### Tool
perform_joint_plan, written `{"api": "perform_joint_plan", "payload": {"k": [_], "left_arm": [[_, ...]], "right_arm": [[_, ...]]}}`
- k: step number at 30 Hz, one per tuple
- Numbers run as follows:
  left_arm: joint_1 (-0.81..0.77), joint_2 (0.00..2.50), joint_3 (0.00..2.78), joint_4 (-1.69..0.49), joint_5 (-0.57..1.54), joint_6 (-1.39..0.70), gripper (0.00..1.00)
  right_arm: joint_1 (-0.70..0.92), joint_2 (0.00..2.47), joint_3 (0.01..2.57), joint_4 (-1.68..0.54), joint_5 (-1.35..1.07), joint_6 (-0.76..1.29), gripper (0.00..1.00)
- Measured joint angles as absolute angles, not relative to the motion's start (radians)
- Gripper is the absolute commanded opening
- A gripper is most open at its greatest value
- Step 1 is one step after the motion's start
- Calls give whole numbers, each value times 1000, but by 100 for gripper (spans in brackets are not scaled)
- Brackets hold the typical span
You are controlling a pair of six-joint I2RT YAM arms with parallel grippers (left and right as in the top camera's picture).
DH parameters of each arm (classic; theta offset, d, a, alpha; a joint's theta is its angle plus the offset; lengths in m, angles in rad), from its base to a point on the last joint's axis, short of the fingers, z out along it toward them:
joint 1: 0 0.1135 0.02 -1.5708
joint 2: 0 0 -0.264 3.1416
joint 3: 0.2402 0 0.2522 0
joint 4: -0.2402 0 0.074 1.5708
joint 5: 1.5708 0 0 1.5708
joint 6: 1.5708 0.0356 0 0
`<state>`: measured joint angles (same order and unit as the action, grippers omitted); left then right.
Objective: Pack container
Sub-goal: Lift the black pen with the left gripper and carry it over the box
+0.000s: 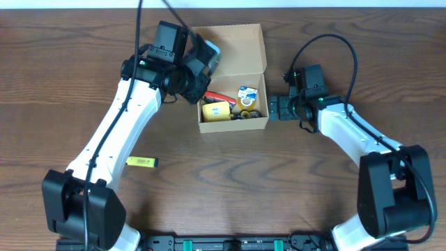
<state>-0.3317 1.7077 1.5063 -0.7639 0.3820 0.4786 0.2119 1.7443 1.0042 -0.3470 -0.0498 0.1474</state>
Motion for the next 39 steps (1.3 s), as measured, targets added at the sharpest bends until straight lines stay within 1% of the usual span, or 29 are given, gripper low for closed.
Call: {"api": "perform_joint_plan", "payload": {"k": [3, 7, 11, 15, 18, 22, 27, 34, 39], "left_arm": [[-333, 1708, 1506, -786, 437, 720, 6], [-346, 1708, 1506, -828, 477, 978, 6], [-402, 1708, 1506, -860, 495, 1245, 6], [-453, 1711, 1506, -860, 495, 1377, 6], [-484, 1742, 1508, -852, 491, 1438, 6], [-510, 1816, 1508, -805, 437, 1459, 6], [-524, 1903, 1508, -706, 346, 1340, 6], [-524, 1906, 1508, -709, 303, 1214, 6], [-525, 1906, 1510, -763, 287, 1171, 6]], "right_arm": [[212, 1744, 1004, -347, -50, 147, 99], [212, 1744, 1004, -347, -50, 147, 99], [212, 1744, 1004, -347, -50, 147, 99], [212, 1744, 1004, -347, -50, 147, 99], [212, 1744, 1004, -347, -50, 147, 99], [212, 1744, 1004, -347, -50, 147, 99], [212, 1744, 1004, -347, -50, 147, 99], [212, 1744, 1004, -347, -50, 147, 99], [212, 1744, 1004, -347, -50, 147, 99]]}}
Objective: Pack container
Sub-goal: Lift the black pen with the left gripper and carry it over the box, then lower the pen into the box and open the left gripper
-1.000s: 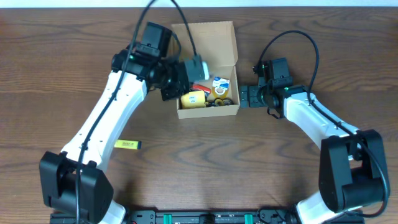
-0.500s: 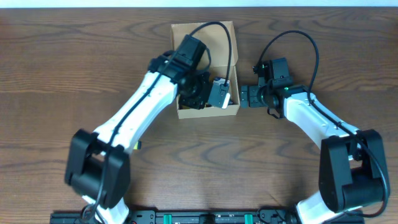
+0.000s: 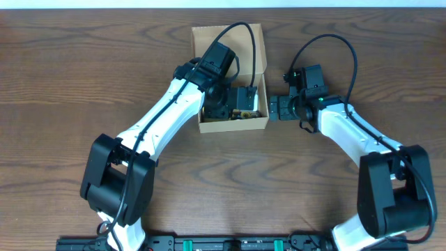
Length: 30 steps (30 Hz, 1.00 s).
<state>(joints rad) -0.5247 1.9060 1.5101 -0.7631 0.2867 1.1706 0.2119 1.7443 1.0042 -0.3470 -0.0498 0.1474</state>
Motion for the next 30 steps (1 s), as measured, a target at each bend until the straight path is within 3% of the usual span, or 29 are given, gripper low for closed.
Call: {"api": "perform_joint_plan", "payload": {"k": [30], "left_arm": [[-548, 1974, 1511, -802, 312, 1159, 6]], "right_arm": [[212, 1744, 1004, -347, -50, 147, 99]]}}
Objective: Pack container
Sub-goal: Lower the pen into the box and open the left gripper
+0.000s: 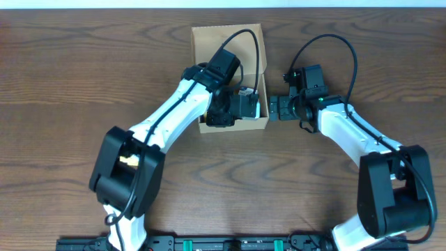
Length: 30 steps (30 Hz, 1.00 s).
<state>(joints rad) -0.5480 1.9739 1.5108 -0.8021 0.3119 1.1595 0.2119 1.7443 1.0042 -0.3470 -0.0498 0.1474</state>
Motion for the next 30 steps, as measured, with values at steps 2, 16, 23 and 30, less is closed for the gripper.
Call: {"api": "perform_joint_plan", "payload": {"k": [2, 16, 23, 30], "left_arm": [[-548, 1980, 1511, -799, 311, 1160, 6], [-548, 1980, 1511, -792, 307, 1167, 25], [-548, 1980, 1511, -791, 285, 1168, 21], [-548, 1980, 1640, -861, 219, 1151, 21]], "right_arm": [[212, 1744, 1004, -347, -50, 147, 99], [212, 1744, 1004, -347, -50, 147, 99], [212, 1744, 1004, -347, -50, 147, 99], [212, 1744, 1004, -347, -50, 147, 99]]}}
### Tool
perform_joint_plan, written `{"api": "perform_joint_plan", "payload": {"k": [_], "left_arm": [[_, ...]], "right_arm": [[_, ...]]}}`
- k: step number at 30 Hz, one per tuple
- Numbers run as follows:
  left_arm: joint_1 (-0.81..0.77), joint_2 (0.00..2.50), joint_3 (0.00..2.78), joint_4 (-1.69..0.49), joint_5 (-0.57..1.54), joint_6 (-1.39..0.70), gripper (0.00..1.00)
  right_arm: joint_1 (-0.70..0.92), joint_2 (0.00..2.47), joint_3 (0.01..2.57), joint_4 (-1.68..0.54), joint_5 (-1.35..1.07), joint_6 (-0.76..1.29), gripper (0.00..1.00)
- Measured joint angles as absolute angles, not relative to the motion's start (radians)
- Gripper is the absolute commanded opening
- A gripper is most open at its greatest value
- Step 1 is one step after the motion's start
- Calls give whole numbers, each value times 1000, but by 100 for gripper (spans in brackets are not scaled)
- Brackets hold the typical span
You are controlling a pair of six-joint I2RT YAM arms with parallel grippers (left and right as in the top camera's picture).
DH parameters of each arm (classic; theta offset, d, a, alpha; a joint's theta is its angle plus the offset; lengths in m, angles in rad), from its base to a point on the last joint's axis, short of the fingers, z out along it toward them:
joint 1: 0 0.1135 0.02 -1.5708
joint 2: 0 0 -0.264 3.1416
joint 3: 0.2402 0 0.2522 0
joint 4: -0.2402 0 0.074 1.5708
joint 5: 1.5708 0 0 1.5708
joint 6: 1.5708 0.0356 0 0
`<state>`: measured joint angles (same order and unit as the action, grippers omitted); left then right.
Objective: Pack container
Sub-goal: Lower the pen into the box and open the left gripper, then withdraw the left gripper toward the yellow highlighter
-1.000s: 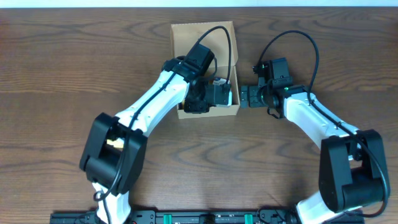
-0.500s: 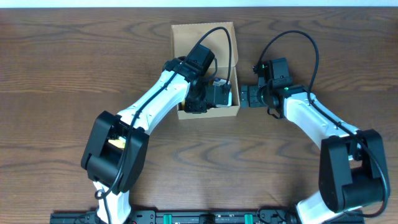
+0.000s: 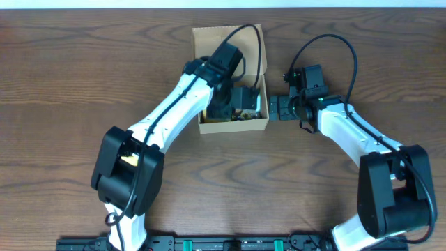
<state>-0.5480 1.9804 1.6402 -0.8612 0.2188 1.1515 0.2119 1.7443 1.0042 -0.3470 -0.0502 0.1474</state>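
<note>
An open cardboard box stands at the table's back middle, its lid flap folded back. Inside lie a yellow item, small dark rings and a white-and-blue item. My left gripper reaches down into the right half of the box, over these contents; whether it is open or holds anything cannot be told. My right gripper sits against the outside of the box's right wall, and the state of its jaws is not clear.
A yellow marker lies on the table at the front left, mostly hidden behind the left arm. Brown wooden table stretches all round the box. The right arm's cable loops above its wrist.
My left gripper has shifted a little toward the back of the box, uncovering more of the contents at the front. The right gripper and the box have not moved.
My left gripper was first at the box's back left corner, above the rim, with the yellow marker lying in plain sight on the table. Then it was down inside the box's right half, then nearer the front wall, and now slightly back. The right gripper stayed at the right wall throughout.
</note>
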Motion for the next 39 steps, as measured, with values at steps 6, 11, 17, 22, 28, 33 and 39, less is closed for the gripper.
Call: {"api": "perform_joint_plan", "payload": {"k": [6, 11, 17, 22, 28, 33, 39], "left_arm": [[-548, 1980, 1826, -960, 205, 1105, 16], [-543, 1980, 1996, -1100, 202, 998, 7], [-498, 1961, 2142, -1246, 176, 728, 6], [-426, 1920, 2157, -1322, 89, 444, 6], [-319, 1917, 2158, -1458, 44, 191, 6], [-289, 1917, 2158, -1494, 76, 168, 6], [-287, 1917, 2158, -1534, 105, 188, 6]], "right_arm": [[212, 1744, 1004, -347, -50, 147, 99], [212, 1744, 1004, -347, -50, 147, 99], [212, 1744, 1004, -347, -50, 147, 99], [212, 1744, 1004, -347, -50, 147, 99], [212, 1744, 1004, -347, -50, 147, 99], [212, 1744, 1004, -347, -50, 147, 99], [212, 1744, 1004, -347, -50, 147, 99]]}}
